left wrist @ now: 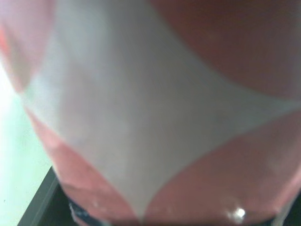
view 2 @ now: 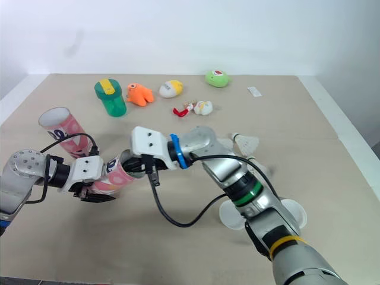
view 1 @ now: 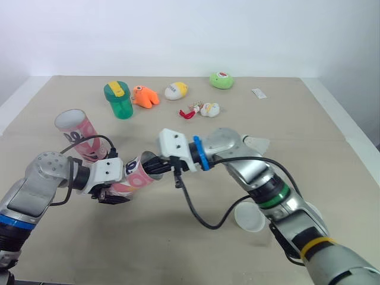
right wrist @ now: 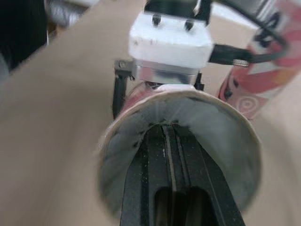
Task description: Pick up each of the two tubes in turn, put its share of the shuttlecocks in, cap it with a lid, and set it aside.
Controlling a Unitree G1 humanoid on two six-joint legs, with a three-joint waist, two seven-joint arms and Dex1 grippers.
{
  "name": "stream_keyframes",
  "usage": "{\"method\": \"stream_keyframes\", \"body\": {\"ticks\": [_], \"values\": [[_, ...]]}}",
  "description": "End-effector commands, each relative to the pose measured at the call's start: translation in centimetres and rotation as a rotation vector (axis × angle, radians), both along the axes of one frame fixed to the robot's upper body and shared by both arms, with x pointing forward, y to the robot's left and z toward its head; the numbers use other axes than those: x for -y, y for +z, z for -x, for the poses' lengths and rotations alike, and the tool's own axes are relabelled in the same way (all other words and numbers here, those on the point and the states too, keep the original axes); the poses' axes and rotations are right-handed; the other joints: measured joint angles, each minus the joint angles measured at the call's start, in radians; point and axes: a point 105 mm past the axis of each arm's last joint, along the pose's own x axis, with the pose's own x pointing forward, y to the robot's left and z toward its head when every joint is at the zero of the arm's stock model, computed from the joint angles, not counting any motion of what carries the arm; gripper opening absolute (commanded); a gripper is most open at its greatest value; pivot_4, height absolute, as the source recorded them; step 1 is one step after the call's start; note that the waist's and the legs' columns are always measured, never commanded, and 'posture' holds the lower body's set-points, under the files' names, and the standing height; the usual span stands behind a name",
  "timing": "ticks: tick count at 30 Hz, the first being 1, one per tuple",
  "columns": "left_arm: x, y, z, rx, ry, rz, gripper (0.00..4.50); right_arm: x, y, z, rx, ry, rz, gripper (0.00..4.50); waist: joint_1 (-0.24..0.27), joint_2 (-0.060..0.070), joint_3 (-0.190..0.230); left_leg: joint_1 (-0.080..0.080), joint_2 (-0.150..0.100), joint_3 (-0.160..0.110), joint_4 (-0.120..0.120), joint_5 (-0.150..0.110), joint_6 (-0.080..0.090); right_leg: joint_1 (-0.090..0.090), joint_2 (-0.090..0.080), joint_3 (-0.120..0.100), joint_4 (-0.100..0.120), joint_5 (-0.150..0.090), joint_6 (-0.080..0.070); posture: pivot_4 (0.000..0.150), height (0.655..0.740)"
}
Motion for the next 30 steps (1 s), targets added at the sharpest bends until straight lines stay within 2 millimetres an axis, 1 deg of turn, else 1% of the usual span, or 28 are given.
{"method": "stream_keyframes", "body": {"ticks": [1,2,4,5,7,10,13,15,17,19,20,23,25,28,30], "values": [[0.6,-0.9,0.3,-0.025,-0.017,0.002,3.32,-2.2,0.2,1.0,0.065,0.102,0.024,0.13,0.0,0.0,0.0,0.0,0.0,0.0,0.0,0.0,0.0,0.0,0.0,0.0,0.0,0.0,-0.001,0.15,0.74],[0.6,-0.9,0.3,-0.025,-0.017,0.002,3.32,-2.6,0.2,1.4,0.068,0.123,0.026,0.13,0.0,0.0,0.0,0.0,0.0,0.0,0.0,0.0,0.0,0.0,0.0,0.0,0.0,0.0,-0.001,0.15,0.74],[0.5,-0.9,0.4,-0.026,-0.014,0.002,3.32,-2.9,0.4,1.7,0.069,0.144,0.015,0.13,-0.001,0.0,0.0,0.0,0.001,-0.001,-0.001,0.0,0.0,0.0,0.001,-0.001,0.001,0.0,-0.002,0.15,0.74],[0.4,-0.9,0.5,-0.026,-0.012,0.002,3.32,-2.9,0.5,1.7,0.069,0.146,0.006,0.13,-0.001,0.0,0.0,0.001,0.001,-0.001,-0.001,0.0,0.0,0.0,0.001,-0.001,0.001,0.0,-0.003,0.15,0.74],[0.3,-0.9,0.6,-0.026,-0.006,0.004,3.32,-2.1,1.5,1.4,0.058,0.129,-0.029,0.13,-0.001,0.0,0.0,0.001,0.002,-0.001,-0.001,0.0,0.0,0.0,0.002,-0.001,0.001,0.0,-0.003,0.15,0.74],[0.6,-0.7,0.8,-0.016,-0.006,0.03,3.32,0.1,3.4,1.1,0.014,0.097,-0.089,0.13,0.0,0.0,0.0,0.0,0.002,-0.001,-0.001,0.0,0.0,0.0,0.002,-0.001,0.001,0.001,-0.003,0.15,0.74],[0.7,-0.6,0.9,-0.008,-0.004,0.047,3.32,2.9,5.3,1.3,-0.032,0.067,-0.139,0.13,0.0,0.0,0.0,-0.001,0.002,-0.002,-0.001,0.0,0.0,0.0,0.001,-0.001,0.0,0.002,-0.006,0.15,0.74],[0.9,-0.5,0.9,0.002,-0.003,0.062,3.32,4.4,6.2,1.6,-0.077,0.049,-0.168,0.13,0.0,0.0,0.0,-0.002,0.001,-0.002,-0.001,0.0,0.0,-0.001,0.0,-0.002,0.0,0.002,-0.005,0.15,0.74],[1.5,0.1,0.7,0.028,-0.01,0.109,3.32,6.6,6.6,1.8,-0.13,0.008,-0.186,0.13,0.0,0.0,0.0,-0.002,0.0,-0.002,-0.001,0.0,0.0,-0.001,-0.001,-0.002,0.0,0.001,-0.005,0.15,0.74],[2.3,0.8,0.5,0.05,-0.016,0.168,3.32,8.5,6.3,2.2,-0.191,-0.032,-0.18,0.13,0.002,-0.001,0.001,-0.003,0.0,-0.003,-0.001,0.0,0.0,-0.001,-0.001,-0.003,0.0,0.001,-0.005,0.15,0.74],[2.6,0.9,0.5,0.053,-0.019,0.185,3.32,9.1,6.0,2.3,-0.197,-0.053,-0.17,0.13,0.001,-0.003,0.002,-0.004,0.0,-0.004,0.0,0.0,0.0,-0.001,-0.001,-0.005,0.0,0.001,-0.005,0.15,0.74],[3.7,0.7,0.3,0.061,-0.044,0.218,3.32,9.2,5.3,2.7,-0.206,-0.076,-0.158,0.13,-0.005,-0.005,0.003,-0.005,0.0,-0.005,0.0,0.0,0.0,-0.003,-0.001,-0.004,0.0,0.001,-0.005,0.15,0.74],[4.4,0.9,0.0,0.074,-0.053,0.251,3.32,9.2,5.4,2.6,-0.204,-0.102,-0.175,0.13,-0.012,-0.004,0.004,-0.006,0.001,-0.004,-0.001,0.0,0.0,-0.004,0.001,-0.003,0.0,0.001,-0.006,0.15,0.74],[4.9,1.1,-0.2,0.083,-0.058,0.277,3.32,9.6,5.4,2.5,-0.197,-0.138,-0.18,0.13,-0.019,-0.006,0.005,-0.007,0.003,-0.007,-0.001,0.0,0.0,-0.004,0.005,-0.005,0.0,0.002,-0.007,0.15,0.74],[5.7,1.4,-0.6,0.114,-0.056,0.348,3.32,10.7,5.3,2.7,-0.199,-0.168,-0.171,0.13,-0.019,-0.006,0.006,-0.008,0.003,-0.009,-0.001,0.0,0.0,-0.004,0.005,-0.006,0.0,0.002,-0.008,0.15,0.74]]}}
